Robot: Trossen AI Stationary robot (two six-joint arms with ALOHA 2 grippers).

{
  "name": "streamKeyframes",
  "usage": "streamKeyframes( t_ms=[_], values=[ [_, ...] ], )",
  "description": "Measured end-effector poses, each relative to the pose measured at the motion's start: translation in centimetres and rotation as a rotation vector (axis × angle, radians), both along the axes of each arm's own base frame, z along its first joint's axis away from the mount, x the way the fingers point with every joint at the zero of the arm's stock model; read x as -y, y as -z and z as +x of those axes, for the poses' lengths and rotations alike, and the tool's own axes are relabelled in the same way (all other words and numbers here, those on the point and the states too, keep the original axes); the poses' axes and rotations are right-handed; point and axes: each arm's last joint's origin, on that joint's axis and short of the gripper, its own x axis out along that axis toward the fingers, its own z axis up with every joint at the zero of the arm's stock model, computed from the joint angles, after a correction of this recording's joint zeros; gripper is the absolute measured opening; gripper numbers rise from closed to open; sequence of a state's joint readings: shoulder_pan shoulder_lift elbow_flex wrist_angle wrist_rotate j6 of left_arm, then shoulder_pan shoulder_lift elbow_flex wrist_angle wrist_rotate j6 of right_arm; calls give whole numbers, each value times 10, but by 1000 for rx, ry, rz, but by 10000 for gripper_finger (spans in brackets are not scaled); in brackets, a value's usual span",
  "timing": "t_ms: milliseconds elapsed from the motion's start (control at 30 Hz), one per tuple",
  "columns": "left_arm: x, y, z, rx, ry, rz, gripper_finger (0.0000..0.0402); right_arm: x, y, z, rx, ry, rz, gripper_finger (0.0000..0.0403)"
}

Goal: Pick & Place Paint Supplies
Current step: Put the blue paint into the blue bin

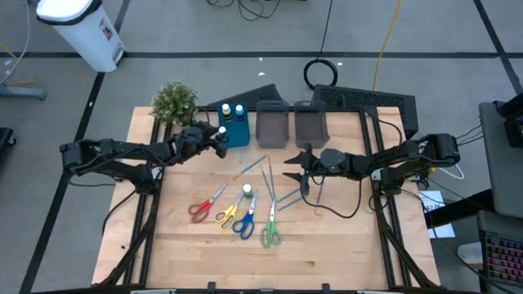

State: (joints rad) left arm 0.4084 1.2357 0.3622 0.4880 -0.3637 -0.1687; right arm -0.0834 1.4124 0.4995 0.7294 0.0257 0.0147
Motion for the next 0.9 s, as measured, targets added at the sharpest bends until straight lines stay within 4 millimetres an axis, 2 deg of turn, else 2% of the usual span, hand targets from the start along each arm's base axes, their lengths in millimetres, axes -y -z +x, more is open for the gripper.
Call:
streamKeyframes(
  t_ms=[167,333,467,667,900],
  values=[
    [-3,12,7,-11,0,-4,139,0,0,0,0,1,0,196],
    [-5,20,12,-18,1,-6,126,0,0,0,0,2,-1,196],
    [-6,23,13,-25,1,-8,125,0,0,0,-1,2,-1,196],
    [-6,23,13,-25,-3,-9,148,0,0,0,-2,2,-4,196],
    [-5,24,12,-39,-3,-13,134,0,0,0,-3,2,-4,196]
  ],
)
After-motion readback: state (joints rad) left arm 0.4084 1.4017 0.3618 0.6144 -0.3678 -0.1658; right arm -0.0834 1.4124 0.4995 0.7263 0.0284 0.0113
